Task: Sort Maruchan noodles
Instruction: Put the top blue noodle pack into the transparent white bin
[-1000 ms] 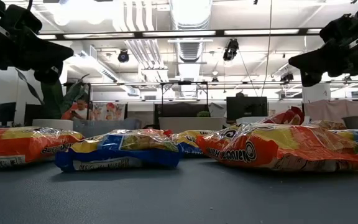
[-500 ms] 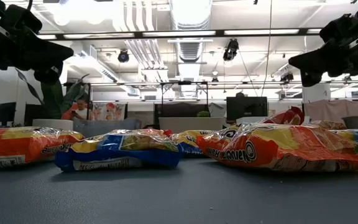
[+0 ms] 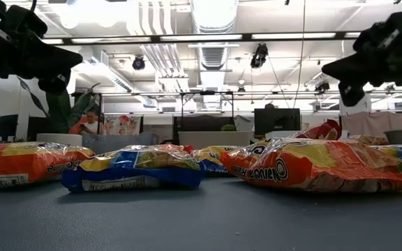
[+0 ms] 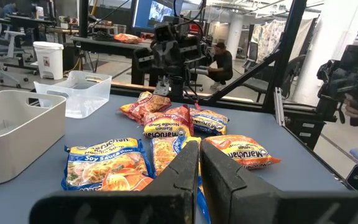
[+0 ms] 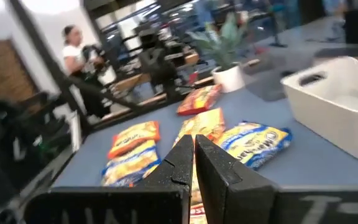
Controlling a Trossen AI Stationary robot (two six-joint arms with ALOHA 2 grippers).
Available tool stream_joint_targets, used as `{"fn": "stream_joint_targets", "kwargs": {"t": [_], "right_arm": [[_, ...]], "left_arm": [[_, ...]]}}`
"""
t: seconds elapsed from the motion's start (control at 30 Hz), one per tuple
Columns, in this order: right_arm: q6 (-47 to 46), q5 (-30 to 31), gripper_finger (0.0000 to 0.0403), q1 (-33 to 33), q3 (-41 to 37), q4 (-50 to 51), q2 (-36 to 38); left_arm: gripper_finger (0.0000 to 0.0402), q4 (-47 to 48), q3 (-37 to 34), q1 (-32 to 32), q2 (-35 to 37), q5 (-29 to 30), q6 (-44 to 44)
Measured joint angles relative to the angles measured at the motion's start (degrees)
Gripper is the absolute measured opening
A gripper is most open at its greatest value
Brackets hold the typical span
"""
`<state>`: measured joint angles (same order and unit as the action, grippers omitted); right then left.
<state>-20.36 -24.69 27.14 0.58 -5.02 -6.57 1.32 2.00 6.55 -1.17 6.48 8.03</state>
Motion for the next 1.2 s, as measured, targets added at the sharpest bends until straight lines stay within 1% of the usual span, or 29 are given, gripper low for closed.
{"fn": "stream_joint_targets", "kwargs": {"t": [0.13, 0.2, 0.4, 0.53, 0.67, 1.2], "right_arm": [[-3.4, 6.3, 0.0009, 0.0, 0.0, 0.0, 0.0], [-5.3, 8.2, 0.0009, 0.0, 0.0, 0.0, 0.0], [-7.3, 12.6, 0.0009, 0.0, 0.0, -0.3, 0.0], [-6.9, 13.7, 0.0009, 0.0, 0.0, -0.3, 0.0], [-6.2, 17.3, 0.0009, 0.0, 0.0, -0.4, 0.0], [-6.1, 17.4, 0.0009, 0.0, 0.0, 0.2, 0.0]], "left_arm": [[0.0, 0.0, 0.0, 0.0, 0.0, 0.0, 0.0], [0.0, 0.0, 0.0, 0.0, 0.0, 0.0, 0.0], [0.0, 0.0, 0.0, 0.0, 0.0, 0.0, 0.0], [0.0, 0.0, 0.0, 0.0, 0.0, 0.0, 0.0], [0.0, 0.0, 0.0, 0.0, 0.0, 0.0, 0.0], [0.0, 0.0, 0.0, 0.0, 0.0, 0.0, 0.0]]}}
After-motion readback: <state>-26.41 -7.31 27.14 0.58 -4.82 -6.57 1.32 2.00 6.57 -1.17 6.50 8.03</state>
